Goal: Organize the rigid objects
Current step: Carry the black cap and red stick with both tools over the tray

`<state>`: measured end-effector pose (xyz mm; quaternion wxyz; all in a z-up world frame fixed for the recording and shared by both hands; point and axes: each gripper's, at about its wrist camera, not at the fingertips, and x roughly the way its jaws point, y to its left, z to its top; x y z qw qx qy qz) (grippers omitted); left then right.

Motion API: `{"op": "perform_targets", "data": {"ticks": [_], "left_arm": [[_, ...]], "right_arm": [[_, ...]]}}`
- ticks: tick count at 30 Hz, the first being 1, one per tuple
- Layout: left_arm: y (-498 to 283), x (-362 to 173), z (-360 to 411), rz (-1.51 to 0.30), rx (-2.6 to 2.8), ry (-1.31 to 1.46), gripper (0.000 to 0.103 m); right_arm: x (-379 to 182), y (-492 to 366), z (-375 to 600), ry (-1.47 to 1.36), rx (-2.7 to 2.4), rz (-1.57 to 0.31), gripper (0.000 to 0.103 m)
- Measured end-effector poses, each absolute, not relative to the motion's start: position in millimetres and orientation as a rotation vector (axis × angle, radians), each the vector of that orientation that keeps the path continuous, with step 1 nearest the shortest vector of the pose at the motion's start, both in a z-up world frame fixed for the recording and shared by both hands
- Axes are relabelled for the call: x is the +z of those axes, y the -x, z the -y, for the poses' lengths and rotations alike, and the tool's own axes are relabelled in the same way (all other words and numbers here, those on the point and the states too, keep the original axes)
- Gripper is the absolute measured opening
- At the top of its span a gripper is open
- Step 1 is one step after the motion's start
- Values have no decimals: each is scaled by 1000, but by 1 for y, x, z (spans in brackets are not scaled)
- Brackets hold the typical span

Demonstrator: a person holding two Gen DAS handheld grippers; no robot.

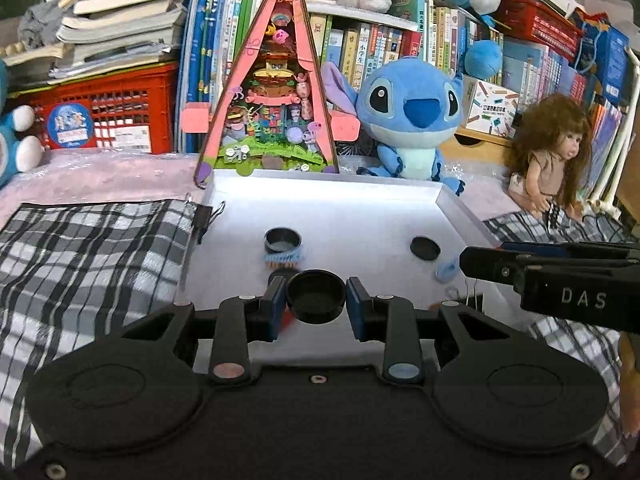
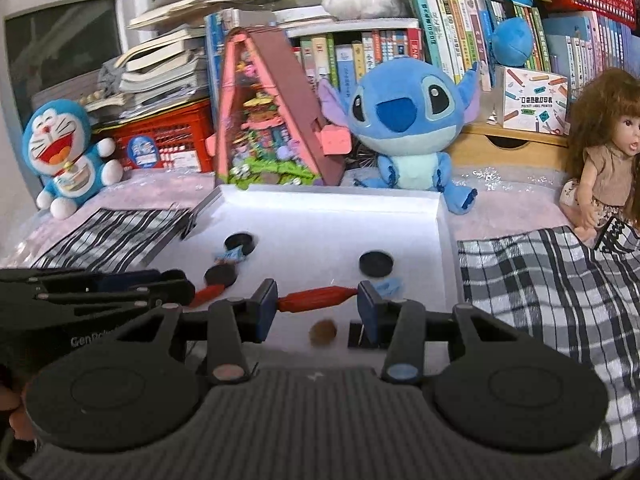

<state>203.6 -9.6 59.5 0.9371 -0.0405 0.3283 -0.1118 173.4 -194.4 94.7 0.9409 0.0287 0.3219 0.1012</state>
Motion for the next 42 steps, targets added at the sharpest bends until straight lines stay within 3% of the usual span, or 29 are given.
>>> {"op": "perform_targets", "data": {"ticks": [20,42], "left_arm": [[-325,45,14,-751,-133,165,30],[-344,15,18,-764,-76,79,31]], "right_arm": [[80,-272,213,-226,69,-798,49],[36,-300,216,-251,-5,-801,50]]}}
